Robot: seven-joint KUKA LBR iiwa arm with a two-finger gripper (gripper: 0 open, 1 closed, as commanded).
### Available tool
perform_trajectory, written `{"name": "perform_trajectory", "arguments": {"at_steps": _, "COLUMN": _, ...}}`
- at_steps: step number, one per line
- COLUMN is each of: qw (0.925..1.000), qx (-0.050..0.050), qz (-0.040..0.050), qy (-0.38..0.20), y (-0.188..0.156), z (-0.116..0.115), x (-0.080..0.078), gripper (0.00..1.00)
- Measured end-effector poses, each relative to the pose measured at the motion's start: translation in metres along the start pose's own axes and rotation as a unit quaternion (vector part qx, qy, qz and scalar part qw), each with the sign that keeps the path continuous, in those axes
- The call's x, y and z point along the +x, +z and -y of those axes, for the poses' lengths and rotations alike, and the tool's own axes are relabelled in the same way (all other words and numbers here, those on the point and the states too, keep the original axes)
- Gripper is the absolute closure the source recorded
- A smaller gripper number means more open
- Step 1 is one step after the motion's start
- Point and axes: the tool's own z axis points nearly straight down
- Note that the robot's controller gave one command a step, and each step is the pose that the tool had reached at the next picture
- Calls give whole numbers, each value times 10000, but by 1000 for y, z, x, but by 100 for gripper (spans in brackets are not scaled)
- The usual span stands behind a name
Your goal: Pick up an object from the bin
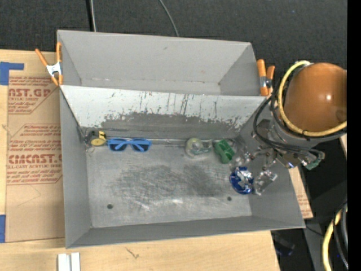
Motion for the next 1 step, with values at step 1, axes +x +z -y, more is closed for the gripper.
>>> {"name": "perform_trajectory", "arguments": {"at_steps": 1, "qw": 10000, "qx": -23, "qz": -24, "qy": -2, "y": 2, "z": 35, "x": 22, "gripper": 100}}
